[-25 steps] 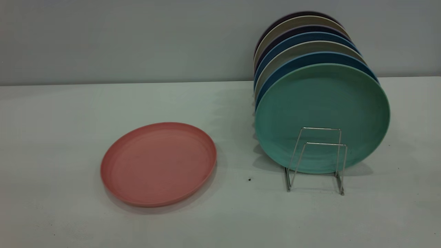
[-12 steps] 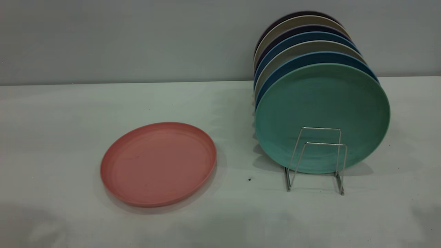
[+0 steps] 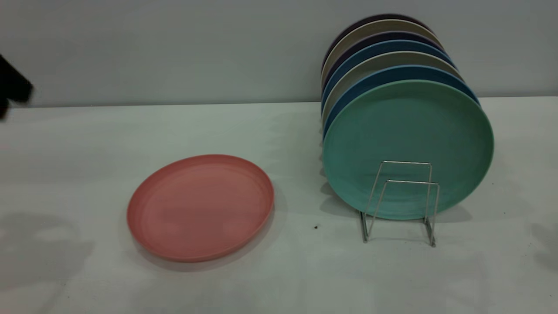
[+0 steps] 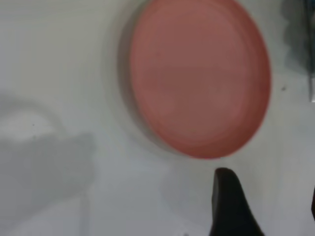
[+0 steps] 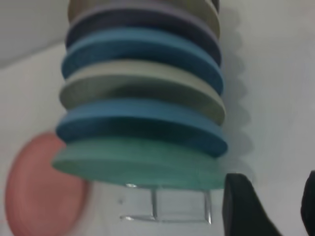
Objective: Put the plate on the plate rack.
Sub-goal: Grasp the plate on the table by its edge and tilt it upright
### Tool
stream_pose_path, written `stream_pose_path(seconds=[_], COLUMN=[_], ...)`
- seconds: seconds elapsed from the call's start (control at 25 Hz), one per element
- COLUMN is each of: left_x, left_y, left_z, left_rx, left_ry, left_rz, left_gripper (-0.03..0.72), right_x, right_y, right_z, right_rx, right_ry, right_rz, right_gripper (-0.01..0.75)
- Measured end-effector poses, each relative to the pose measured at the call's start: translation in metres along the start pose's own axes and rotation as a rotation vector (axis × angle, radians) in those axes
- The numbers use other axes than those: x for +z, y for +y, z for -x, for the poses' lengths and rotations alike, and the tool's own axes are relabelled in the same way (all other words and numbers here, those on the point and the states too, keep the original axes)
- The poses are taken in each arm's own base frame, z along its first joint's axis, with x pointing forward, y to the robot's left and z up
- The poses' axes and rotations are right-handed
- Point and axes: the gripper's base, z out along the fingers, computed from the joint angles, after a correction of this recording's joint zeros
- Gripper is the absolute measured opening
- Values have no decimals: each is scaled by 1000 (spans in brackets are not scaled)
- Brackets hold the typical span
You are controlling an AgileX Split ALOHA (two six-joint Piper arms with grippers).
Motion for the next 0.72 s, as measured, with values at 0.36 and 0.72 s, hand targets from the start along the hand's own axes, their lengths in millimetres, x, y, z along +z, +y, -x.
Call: stream_pose_path(seconds=[0.36, 0.72], left_x=[75, 124], left_y=[56, 46], left_z=[2, 20], left_rx=[-122, -86], left_ry=[81, 89], left_rz=[46, 93], left_gripper=[429, 429], right_x=[37, 50], right_y=[-34, -48], right_z=[-12, -18], right_rx=[7, -31], right_ry=[102, 135], right_rz=[-20, -53], right_gripper=[311, 311])
